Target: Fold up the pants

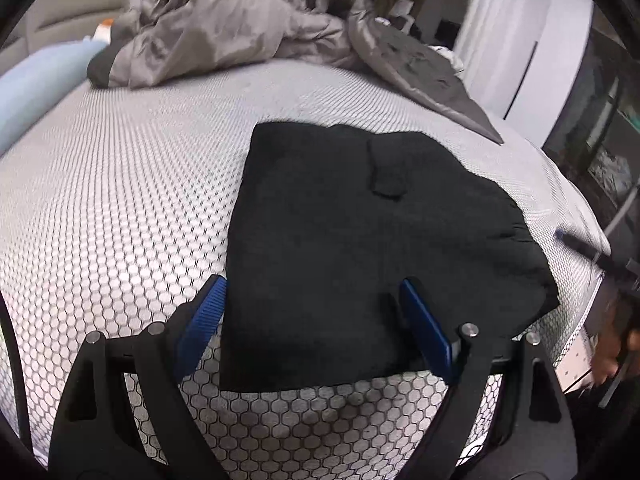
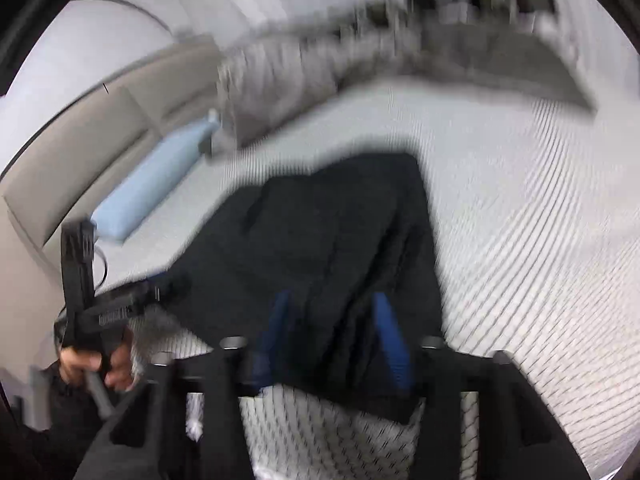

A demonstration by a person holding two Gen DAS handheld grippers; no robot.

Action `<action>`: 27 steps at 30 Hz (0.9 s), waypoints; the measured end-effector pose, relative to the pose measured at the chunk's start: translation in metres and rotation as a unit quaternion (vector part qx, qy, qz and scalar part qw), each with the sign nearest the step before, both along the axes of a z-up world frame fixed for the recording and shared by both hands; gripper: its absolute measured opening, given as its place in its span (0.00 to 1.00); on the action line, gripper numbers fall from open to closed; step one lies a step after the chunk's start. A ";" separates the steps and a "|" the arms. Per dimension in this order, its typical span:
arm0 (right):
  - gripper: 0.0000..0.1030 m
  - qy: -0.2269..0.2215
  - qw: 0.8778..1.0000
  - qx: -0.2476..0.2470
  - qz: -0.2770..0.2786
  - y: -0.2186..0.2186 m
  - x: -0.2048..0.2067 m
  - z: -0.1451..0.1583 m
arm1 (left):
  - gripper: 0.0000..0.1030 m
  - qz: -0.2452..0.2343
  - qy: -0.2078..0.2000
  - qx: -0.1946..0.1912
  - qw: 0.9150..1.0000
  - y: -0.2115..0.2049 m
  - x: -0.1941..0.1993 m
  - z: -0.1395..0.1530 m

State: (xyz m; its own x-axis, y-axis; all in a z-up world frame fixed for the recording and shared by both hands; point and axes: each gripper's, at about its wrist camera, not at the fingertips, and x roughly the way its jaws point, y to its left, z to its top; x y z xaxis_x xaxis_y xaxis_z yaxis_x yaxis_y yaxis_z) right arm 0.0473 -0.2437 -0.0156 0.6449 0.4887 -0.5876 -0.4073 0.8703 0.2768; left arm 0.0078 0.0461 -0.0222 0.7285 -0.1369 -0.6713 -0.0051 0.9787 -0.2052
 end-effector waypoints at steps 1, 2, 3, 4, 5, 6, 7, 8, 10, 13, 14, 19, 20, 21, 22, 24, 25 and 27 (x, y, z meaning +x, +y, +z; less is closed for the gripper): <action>0.53 -0.034 0.999 -0.003 -0.004 0.002 -0.005 0.010 | 0.83 -0.004 -0.002 0.005 1.000 -0.002 -0.001 0.000; 0.53 -0.045 0.999 -0.003 0.002 0.006 -0.005 0.014 | 0.84 -0.008 -0.003 0.009 1.000 -0.004 -0.001 0.000; 0.53 -0.051 0.999 -0.003 0.011 0.010 -0.005 0.016 | 0.84 -0.013 -0.001 0.016 1.000 -0.008 0.000 -0.001; 0.53 -0.049 0.999 -0.006 0.022 0.018 -0.002 0.016 | 0.84 -0.014 -0.002 0.024 1.000 -0.011 0.000 -0.001; 0.53 -0.041 0.998 -0.013 0.037 0.029 0.002 0.012 | 0.84 -0.014 -0.006 0.034 0.999 -0.013 -0.001 0.000; 0.52 -0.035 0.998 -0.018 0.048 0.037 0.006 0.008 | 0.84 -0.018 -0.017 0.046 0.999 -0.014 -0.003 0.002; 0.48 -0.024 0.997 -0.037 0.060 0.045 0.009 -0.003 | 0.84 -0.021 -0.031 0.060 0.997 -0.015 -0.006 0.006; 0.45 -0.014 0.996 -0.056 0.062 0.055 0.015 -0.012 | 0.84 -0.021 -0.040 0.069 0.997 -0.015 -0.008 0.008; 0.40 -0.006 0.993 -0.098 0.063 0.065 0.020 -0.027 | 0.84 -0.023 -0.046 0.065 0.997 -0.013 -0.012 0.009; 0.36 -0.018 0.989 -0.136 0.057 0.061 0.017 -0.032 | 0.84 -0.042 -0.012 0.077 0.996 -0.018 -0.010 -0.002; 0.36 -0.022 0.989 -0.141 0.041 0.055 0.013 -0.031 | 0.84 -0.043 -0.009 0.091 0.995 -0.020 -0.010 -0.004; 0.50 0.007 0.996 -0.093 0.009 0.017 0.020 -0.030 | 0.86 -0.043 0.004 0.085 0.995 -0.014 -0.008 -0.008; 0.52 0.014 0.998 -0.069 0.000 0.006 0.023 -0.027 | 0.86 -0.041 0.002 0.076 0.996 -0.011 -0.009 -0.007; 0.63 0.018 0.999 -0.051 -0.009 -0.003 0.025 -0.026 | 0.86 -0.038 -0.001 0.062 0.997 -0.006 -0.009 -0.005; 0.76 0.025 0.999 -0.027 -0.022 -0.014 0.029 -0.023 | 0.86 -0.032 0.004 0.039 0.999 0.002 -0.007 -0.005; 0.79 0.050 0.998 0.010 -0.034 -0.031 0.036 -0.023 | 0.86 -0.005 0.027 -0.010 1.000 0.021 -0.002 -0.010; 0.79 0.063 0.997 0.026 -0.034 -0.035 0.041 -0.023 | 0.86 0.011 0.040 -0.047 0.998 0.033 0.001 -0.015; 0.79 0.103 0.992 0.060 -0.032 -0.042 0.053 -0.031 | 0.85 0.017 0.051 -0.085 0.995 0.044 0.005 -0.019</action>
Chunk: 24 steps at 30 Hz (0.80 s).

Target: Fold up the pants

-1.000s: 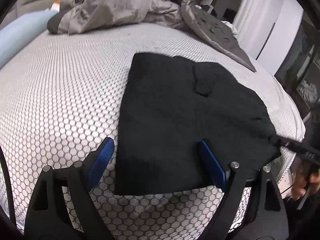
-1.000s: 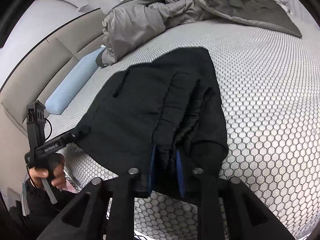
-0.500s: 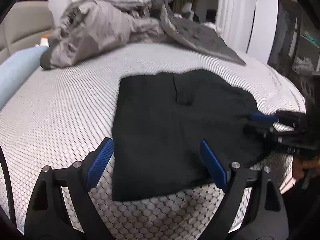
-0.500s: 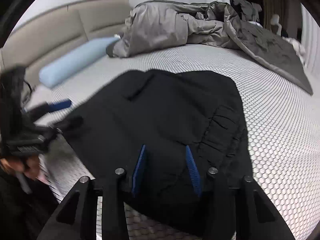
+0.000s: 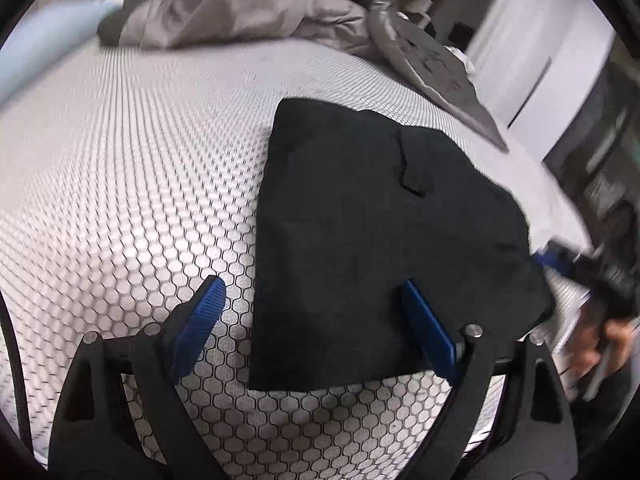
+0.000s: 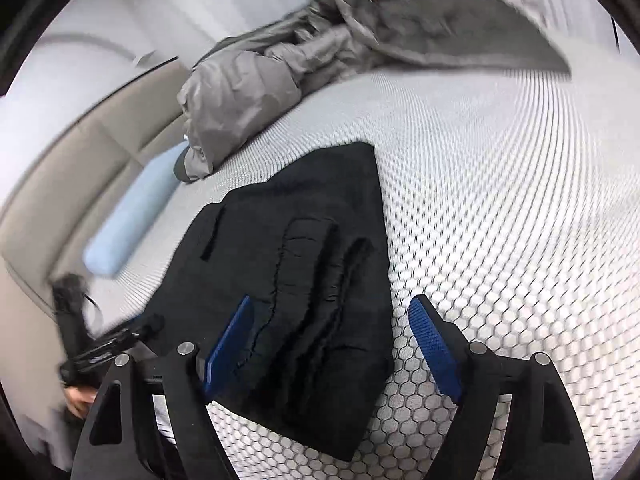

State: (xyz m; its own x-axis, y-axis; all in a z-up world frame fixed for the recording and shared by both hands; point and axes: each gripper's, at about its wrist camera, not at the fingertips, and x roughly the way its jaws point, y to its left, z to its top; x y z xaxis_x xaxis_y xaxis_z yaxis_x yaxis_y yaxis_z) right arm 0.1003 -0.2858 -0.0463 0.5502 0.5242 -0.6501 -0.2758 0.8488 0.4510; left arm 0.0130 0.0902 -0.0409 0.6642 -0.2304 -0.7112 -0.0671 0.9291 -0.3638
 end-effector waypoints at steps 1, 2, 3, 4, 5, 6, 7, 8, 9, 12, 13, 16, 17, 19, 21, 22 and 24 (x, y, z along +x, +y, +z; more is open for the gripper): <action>0.79 0.019 1.000 0.010 0.004 0.000 0.006 -0.005 | 0.81 0.007 0.004 -0.014 1.000 0.004 0.002 -0.002; 0.79 0.034 0.999 0.017 0.010 0.002 0.011 -0.010 | 0.76 0.010 0.005 -0.020 1.000 0.007 0.003 -0.003; 0.79 0.043 0.999 0.019 0.015 0.004 0.015 -0.013 | 0.73 0.008 0.005 -0.033 0.999 0.009 0.005 -0.004; 0.79 0.049 0.998 0.016 0.018 0.008 0.019 -0.016 | 0.65 0.005 0.005 -0.043 0.999 0.010 0.007 -0.005; 0.79 0.051 0.999 0.008 0.017 0.009 0.021 -0.018 | 0.59 0.003 0.006 -0.053 0.999 0.011 0.009 -0.007; 0.79 0.052 0.999 -0.004 0.013 0.012 0.025 -0.020 | 0.57 -0.001 0.011 -0.061 0.998 0.011 0.012 -0.009; 0.78 0.049 0.999 -0.010 0.010 0.014 0.027 -0.021 | 0.55 -0.001 0.014 -0.061 0.998 0.011 0.014 -0.009; 0.76 0.046 0.999 -0.009 0.009 0.015 0.027 -0.021 | 0.54 0.000 0.014 -0.060 0.998 0.010 0.016 -0.009; 0.62 0.041 0.999 -0.006 0.014 0.017 0.027 -0.021 | 0.54 0.000 0.014 -0.061 0.998 0.010 0.018 -0.009; 0.39 0.043 0.999 0.005 0.021 0.025 0.029 -0.023 | 0.50 -0.001 0.017 -0.065 0.998 0.012 0.029 -0.008; 0.37 0.041 0.999 0.004 0.020 0.027 0.030 -0.022 | 0.49 0.001 0.018 -0.067 0.998 0.014 0.033 -0.008; 0.35 0.044 0.999 0.010 0.014 0.034 0.039 -0.019 | 0.47 0.014 0.022 -0.067 0.997 0.020 0.052 -0.006; 0.35 0.043 0.999 0.006 0.012 0.038 0.044 -0.018 | 0.47 0.019 0.022 -0.066 0.997 0.022 0.060 -0.005; 0.34 0.042 0.999 -0.002 0.008 0.047 0.057 -0.018 | 0.47 0.029 0.023 -0.049 0.998 0.023 0.078 -0.004; 0.34 0.038 0.999 -0.009 0.005 0.053 0.067 -0.017 | 0.47 0.034 0.025 -0.031 0.999 0.023 0.092 -0.006; 0.34 0.036 0.999 -0.015 0.004 0.055 0.070 -0.017 | 0.48 0.037 0.026 -0.034 0.998 0.024 0.094 -0.007; 0.36 0.027 0.999 -0.030 0.005 0.058 0.070 -0.015 | 0.49 0.041 0.025 -0.037 0.998 0.026 0.093 -0.006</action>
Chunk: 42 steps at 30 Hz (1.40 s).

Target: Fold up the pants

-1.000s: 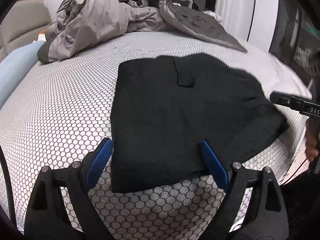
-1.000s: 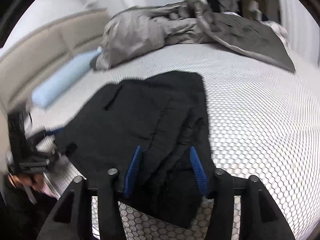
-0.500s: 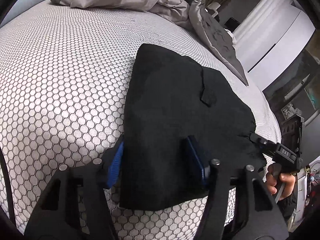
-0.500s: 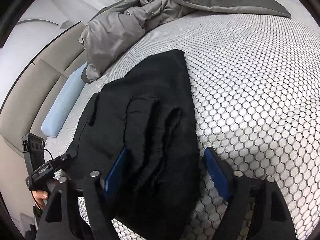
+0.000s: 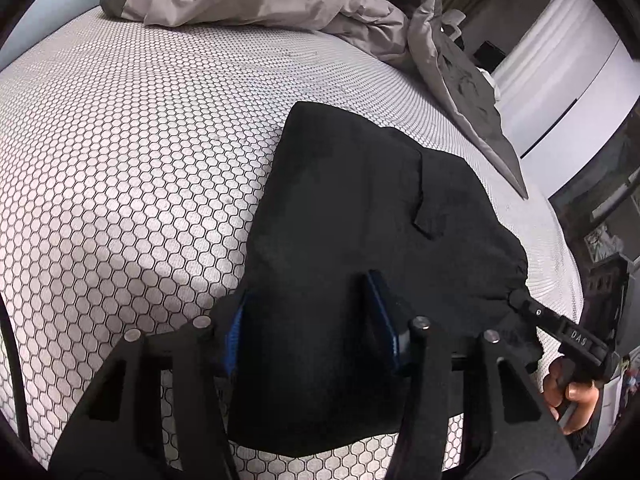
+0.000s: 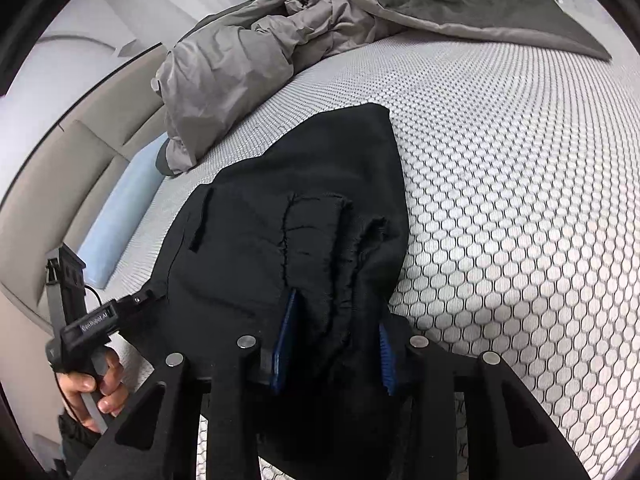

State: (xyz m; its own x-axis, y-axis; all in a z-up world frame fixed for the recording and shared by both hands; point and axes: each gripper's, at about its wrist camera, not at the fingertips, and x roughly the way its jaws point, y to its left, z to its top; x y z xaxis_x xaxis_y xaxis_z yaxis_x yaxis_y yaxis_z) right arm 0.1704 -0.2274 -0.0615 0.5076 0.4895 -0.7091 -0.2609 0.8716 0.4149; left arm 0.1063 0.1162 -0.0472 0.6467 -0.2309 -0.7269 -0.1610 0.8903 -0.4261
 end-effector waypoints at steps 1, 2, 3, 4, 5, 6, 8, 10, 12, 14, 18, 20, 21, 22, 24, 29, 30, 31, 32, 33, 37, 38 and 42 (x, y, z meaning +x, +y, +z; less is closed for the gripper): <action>0.44 -0.001 1.000 -0.005 0.001 -0.002 0.000 0.001 | 0.51 0.004 0.001 0.005 1.000 0.000 -0.001 0.001; 0.50 -0.005 1.000 -0.011 -0.001 -0.003 -0.001 0.004 | 0.53 0.012 0.002 0.015 1.000 0.001 -0.004 0.004; 0.58 -0.013 1.000 -0.017 -0.006 -0.006 -0.004 0.007 | 0.53 0.026 -0.002 0.029 0.999 0.003 -0.010 0.009; 0.62 -0.035 0.999 -0.025 -0.016 -0.009 -0.009 0.015 | 0.57 0.037 -0.015 0.039 0.998 0.003 -0.016 0.014; 0.65 -0.051 0.998 -0.030 -0.021 -0.012 -0.012 0.020 | 0.67 0.045 -0.031 0.052 0.997 0.003 -0.022 0.020; 0.69 -0.071 0.996 -0.035 -0.026 -0.013 -0.017 0.027 | 0.72 0.052 -0.057 0.078 0.994 -0.002 -0.031 0.029; 0.73 -0.092 0.995 -0.036 -0.023 -0.011 -0.022 0.035 | 0.83 0.038 -0.093 0.110 0.989 -0.012 -0.044 0.039; 0.73 -0.104 0.994 -0.028 -0.002 0.000 -0.024 0.041 | 0.86 -0.009 -0.117 0.123 0.985 -0.030 -0.048 0.045; 0.73 -0.108 0.993 -0.029 0.024 0.017 -0.025 0.041 | 0.86 -0.053 -0.122 0.121 0.984 -0.047 -0.043 0.044; 0.73 -0.109 0.992 -0.043 0.050 0.039 -0.025 0.038 | 0.86 -0.084 -0.120 0.119 0.982 -0.060 -0.036 0.040; 0.62 -0.108 0.981 -0.104 0.119 0.082 -0.028 0.020 | 0.85 -0.143 -0.061 0.159 0.975 -0.093 -0.010 0.012; 0.47 -0.092 0.974 -0.169 0.120 0.093 -0.024 0.000 | 0.85 -0.149 -0.049 0.182 0.971 -0.094 -0.009 0.002; 0.44 -0.099 0.970 -0.186 0.124 0.094 -0.026 -0.003 | 0.85 -0.155 -0.051 0.199 0.966 -0.097 -0.012 0.001; 0.44 -0.105 0.969 -0.187 0.126 0.092 -0.029 -0.001 | 0.85 -0.153 -0.054 0.214 0.963 -0.098 -0.016 0.000; 0.45 -0.116 0.966 -0.200 0.112 0.085 -0.036 0.004 | 0.86 -0.145 -0.052 0.221 0.963 -0.092 -0.023 -0.004; 0.72 -0.103 0.975 -0.182 0.077 0.049 -0.040 -0.003 | 0.87 -0.138 -0.048 0.205 0.968 -0.072 -0.028 -0.006; 0.72 -0.102 0.976 -0.177 0.077 0.047 -0.038 -0.002 | 0.87 -0.133 -0.050 0.203 0.969 -0.071 -0.031 0.000; 0.72 -0.107 0.977 -0.169 0.076 0.044 -0.039 0.003 | 0.87 -0.129 -0.056 0.197 0.970 -0.073 -0.044 0.007; 0.72 -0.112 0.978 -0.162 0.075 0.043 -0.039 0.008 | 0.87 -0.127 -0.064 0.189 0.972 -0.071 -0.048 0.012; 0.72 -0.118 0.979 -0.152 0.072 0.039 -0.039 0.014 | 0.87 -0.125 -0.078 0.183 0.972 -0.069 -0.048 0.020; 0.72 -0.142 0.985 -0.094 0.040 0.034 -0.032 0.041 | 0.87 -0.112 -0.103 0.178 0.972 -0.062 -0.029 0.051; 0.72 -0.139 0.985 -0.090 0.039 0.036 -0.027 0.044 | 0.87 -0.109 -0.100 0.177 0.973 -0.060 -0.020 0.055; 0.53 -0.117 0.986 -0.100 0.060 0.060 -0.002 0.042 | 0.87 -0.121 -0.096 0.199 0.968 -0.059 0.029 0.064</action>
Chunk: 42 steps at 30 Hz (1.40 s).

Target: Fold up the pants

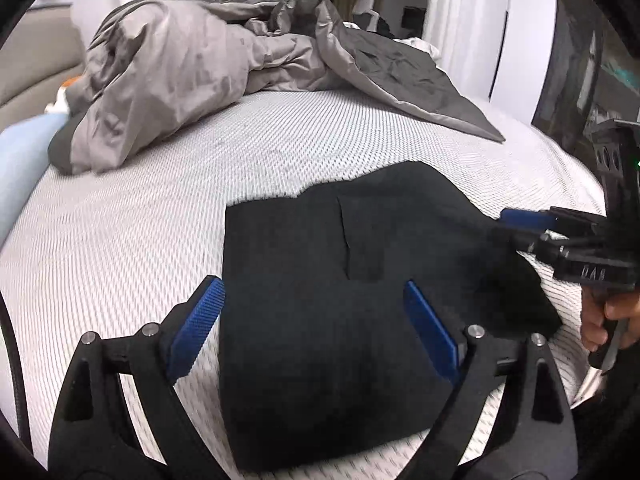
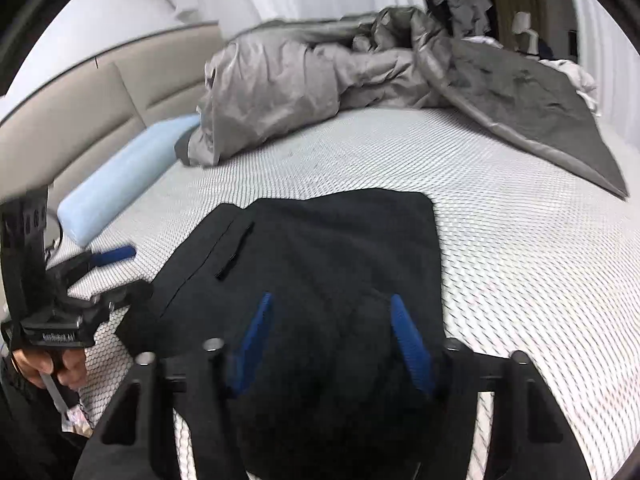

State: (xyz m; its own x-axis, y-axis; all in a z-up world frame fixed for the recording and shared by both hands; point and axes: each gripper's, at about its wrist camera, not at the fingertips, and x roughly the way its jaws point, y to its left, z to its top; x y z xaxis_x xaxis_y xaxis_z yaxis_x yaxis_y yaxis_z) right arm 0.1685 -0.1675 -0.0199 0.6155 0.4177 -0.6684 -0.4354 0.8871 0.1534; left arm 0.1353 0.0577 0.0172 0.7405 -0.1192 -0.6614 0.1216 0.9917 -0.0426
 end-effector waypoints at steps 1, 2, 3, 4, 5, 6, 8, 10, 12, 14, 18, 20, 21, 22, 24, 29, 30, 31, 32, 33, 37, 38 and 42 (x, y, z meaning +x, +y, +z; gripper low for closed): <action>0.51 0.007 1.000 -0.008 0.008 0.010 0.009 -0.004 | 0.87 -0.001 0.002 0.004 1.000 0.000 0.009 -0.001; 0.51 0.010 1.000 -0.020 0.010 0.016 0.015 -0.008 | 0.87 -0.001 0.007 0.005 1.000 0.000 0.019 -0.002; 0.49 0.012 0.999 -0.034 0.010 0.019 0.019 -0.012 | 0.87 -0.005 0.021 -0.002 1.000 0.002 0.035 -0.006; 0.43 0.018 0.998 -0.060 0.006 0.025 0.028 -0.020 | 0.87 -0.009 0.032 -0.007 0.999 0.004 0.043 -0.010; 0.40 0.024 0.997 -0.072 0.002 0.025 0.031 -0.025 | 0.87 -0.014 0.049 -0.014 0.999 0.006 0.055 -0.016; 0.38 0.035 0.996 -0.087 -0.010 0.023 0.037 -0.033 | 0.87 -0.013 0.069 -0.020 0.997 0.009 0.065 -0.025; 0.38 0.033 0.993 -0.108 -0.033 0.016 0.042 -0.041 | 0.94 0.004 0.113 -0.034 0.993 0.020 0.082 -0.047; 0.39 0.050 0.994 -0.086 -0.041 0.005 0.049 -0.049 | 0.99 0.022 0.131 -0.077 0.988 0.032 0.090 -0.057; 0.40 0.055 0.996 -0.063 -0.039 -0.003 0.052 -0.049 | 0.97 0.031 0.138 -0.104 0.984 0.040 0.093 -0.056; 0.44 0.050 0.996 -0.062 -0.038 -0.006 0.048 -0.045 | 0.90 0.042 0.114 -0.094 0.988 0.041 0.090 -0.045; 0.52 0.043 0.997 -0.038 -0.042 -0.012 0.039 -0.032 | 0.90 0.045 0.056 -0.086 0.994 0.040 0.084 -0.016; 0.56 0.043 0.998 -0.022 -0.045 -0.016 0.039 -0.026 | 0.90 0.055 0.048 -0.070 0.995 0.038 0.087 -0.012; 0.58 0.042 0.998 -0.015 -0.048 -0.017 0.040 -0.024 | 0.90 0.060 0.045 -0.063 0.995 0.036 0.091 -0.010; 0.58 0.042 0.998 -0.012 -0.049 -0.017 0.042 -0.021 | 0.89 0.064 0.046 -0.062 0.995 0.035 0.092 -0.010; 0.58 0.051 0.997 0.000 -0.053 -0.014 0.051 -0.020 | 0.83 0.076 0.049 -0.064 0.994 0.034 0.101 -0.010; 0.58 0.067 0.997 -0.004 -0.048 0.007 0.081 -0.022 | 0.43 0.117 0.077 -0.055 0.989 0.040 0.129 -0.024; 0.57 0.073 0.996 -0.015 -0.050 0.011 0.085 -0.026 | 0.42 0.113 0.089 -0.067 0.987 0.045 0.136 -0.033; 0.52 0.083 0.994 -0.033 -0.055 0.014 0.090 -0.035 | 0.42 0.112 0.093 -0.070 0.987 0.047 0.140 -0.038; 0.50 0.089 0.993 -0.047 -0.059 0.015 0.093 -0.041 | 0.42 0.112 0.098 -0.070 0.986 0.049 0.143 -0.043; 0.45 0.086 0.992 -0.061 -0.065 0.014 0.095 -0.046 | 0.44 0.111 0.102 -0.073 0.986 0.051 0.145 -0.047; 0.49 0.062 0.991 -0.086 -0.076 0.010 0.093 -0.042 | 0.70 0.135 0.101 -0.080 0.982 0.061 0.145 -0.051; 0.51 0.056 0.991 -0.089 -0.076 0.009 0.091 -0.040 | 0.70 0.139 0.100 -0.085 0.982 0.063 0.142 -0.051; 0.61 0.015 0.994 -0.086 -0.066 0.008 0.072 -0.022 | 0.70 0.129 0.058 -0.098 0.985 0.063 0.123 -0.029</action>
State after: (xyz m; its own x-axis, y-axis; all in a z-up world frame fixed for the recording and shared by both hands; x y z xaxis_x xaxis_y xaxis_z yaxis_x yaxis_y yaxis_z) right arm 0.2406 -0.1593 -0.0416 0.6367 0.2119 -0.7414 -0.3107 0.9505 0.0048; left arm 0.2583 0.1207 -0.0113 0.6842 -0.0707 -0.7258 -0.1494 0.9606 -0.2343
